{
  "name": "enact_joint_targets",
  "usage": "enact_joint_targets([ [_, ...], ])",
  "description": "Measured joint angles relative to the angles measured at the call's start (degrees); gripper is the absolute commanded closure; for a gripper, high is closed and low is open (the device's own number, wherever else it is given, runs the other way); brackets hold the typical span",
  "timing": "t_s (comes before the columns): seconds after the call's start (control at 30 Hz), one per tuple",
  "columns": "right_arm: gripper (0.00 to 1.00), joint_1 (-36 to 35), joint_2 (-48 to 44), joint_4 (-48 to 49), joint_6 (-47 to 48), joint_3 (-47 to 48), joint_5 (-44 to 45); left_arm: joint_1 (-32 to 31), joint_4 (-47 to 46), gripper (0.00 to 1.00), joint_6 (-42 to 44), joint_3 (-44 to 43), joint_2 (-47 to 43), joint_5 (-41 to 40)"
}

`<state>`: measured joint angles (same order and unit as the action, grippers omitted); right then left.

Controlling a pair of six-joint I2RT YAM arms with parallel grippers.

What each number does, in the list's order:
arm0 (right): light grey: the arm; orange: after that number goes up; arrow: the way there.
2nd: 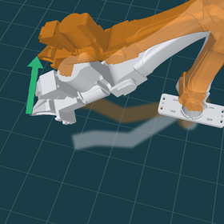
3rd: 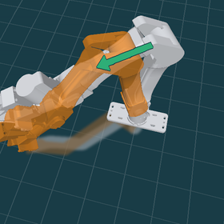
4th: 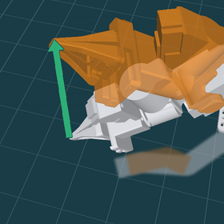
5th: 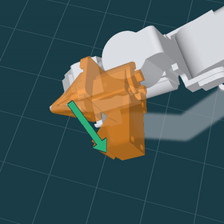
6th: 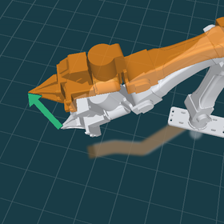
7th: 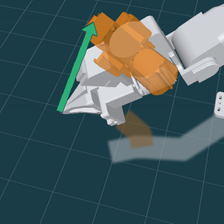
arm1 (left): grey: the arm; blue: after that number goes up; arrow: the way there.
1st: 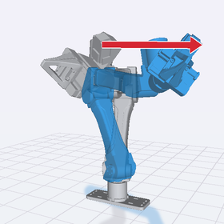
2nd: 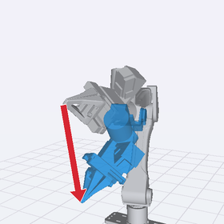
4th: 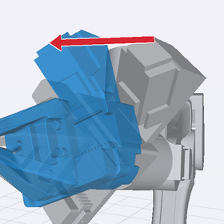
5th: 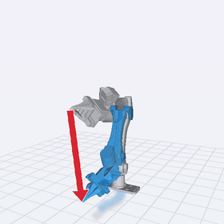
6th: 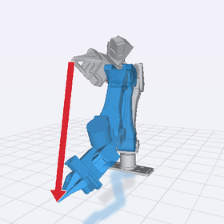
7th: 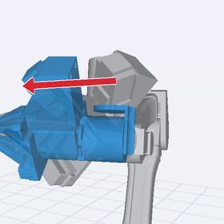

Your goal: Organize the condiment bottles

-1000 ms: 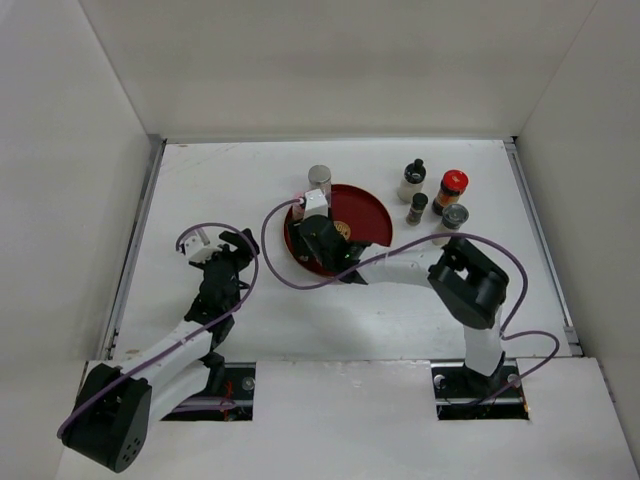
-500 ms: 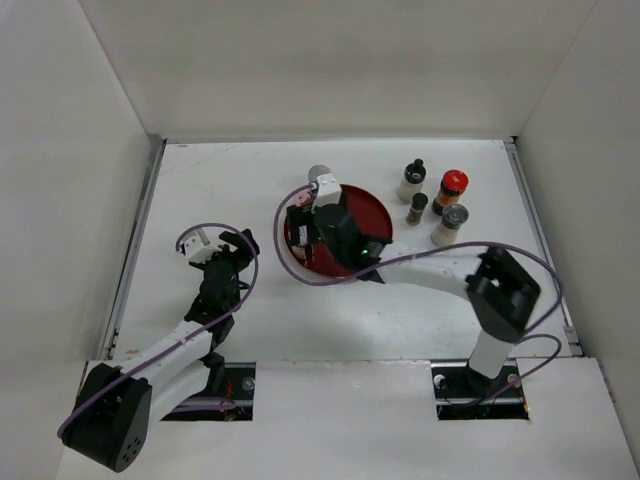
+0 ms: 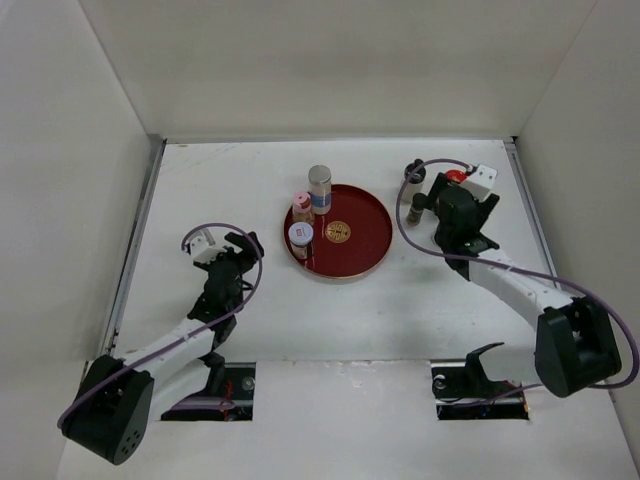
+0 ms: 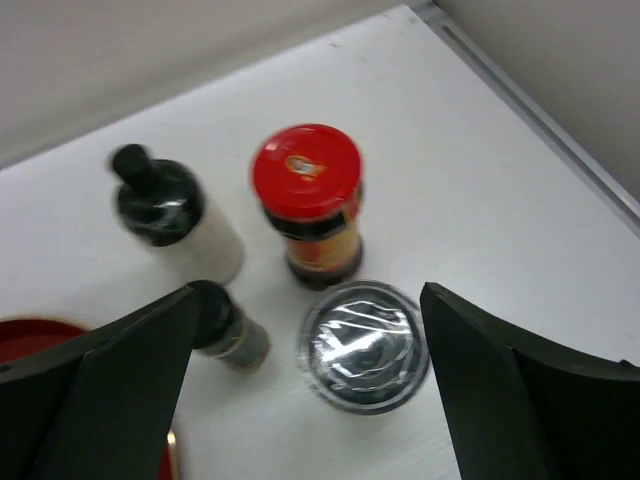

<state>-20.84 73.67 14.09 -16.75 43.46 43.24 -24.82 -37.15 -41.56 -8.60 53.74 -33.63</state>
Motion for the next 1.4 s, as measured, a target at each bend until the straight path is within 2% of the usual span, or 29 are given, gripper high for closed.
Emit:
enact_joint_targets([
  [0.4, 0.01, 4.94, 7.74, -5.33, -4.2, 0.31, -3.21, -0.59, -0.37, 0.27, -0.22, 0.0, 0.79, 0.09],
  [0.5, 0.18, 5.73, 8.13, -5.31, -5.03, 0.33, -3.93, -0.85, -0.39, 0.27, -0.26, 0.0, 0.83, 0.17],
  [0.57, 0.34, 6.25, 8.37, -5.27, -5.51, 0.42, -4.37, -0.9, -0.39, 0.27, -0.26, 0.0, 0.83, 0.24],
  [0.7, 0.46, 6.32, 8.37, -5.16, -6.14, 0.42, -4.44, -1.09, -0.39, 0.27, -0.26, 0.0, 0.83, 0.24],
  [0.87, 0.47, 3.04, 2.16, -7.32, -5.81, -2.34, -0.76, -1.14, -0.39, 0.27, -0.28, 0.0, 0.35, 0.22],
  [1.03, 0.46, -5.42, -11.89, -8.98, -3.08, -3.89, 4.42, -1.14, -0.42, 0.27, -0.28, 0.0, 0.0, 0.22],
  [1.13, 0.45, -10.95, -15.96, -8.85, -1.07, -1.9, 6.64, -1.2, -0.52, 0.27, -0.28, 0.0, 0.13, 0.22],
  [1.23, 0.44, -15.78, -13.81, -7.5, 0.52, 2.08, 6.58, -1.2, -0.63, 0.27, -0.31, 0.0, 0.17, 0.2],
  [1.4, 0.44, -19.04, -1.75, -1.53, 0.35, 9.09, -1.16, -1.07, -0.7, 0.27, -0.28, 0.0, -0.15, 0.2],
])
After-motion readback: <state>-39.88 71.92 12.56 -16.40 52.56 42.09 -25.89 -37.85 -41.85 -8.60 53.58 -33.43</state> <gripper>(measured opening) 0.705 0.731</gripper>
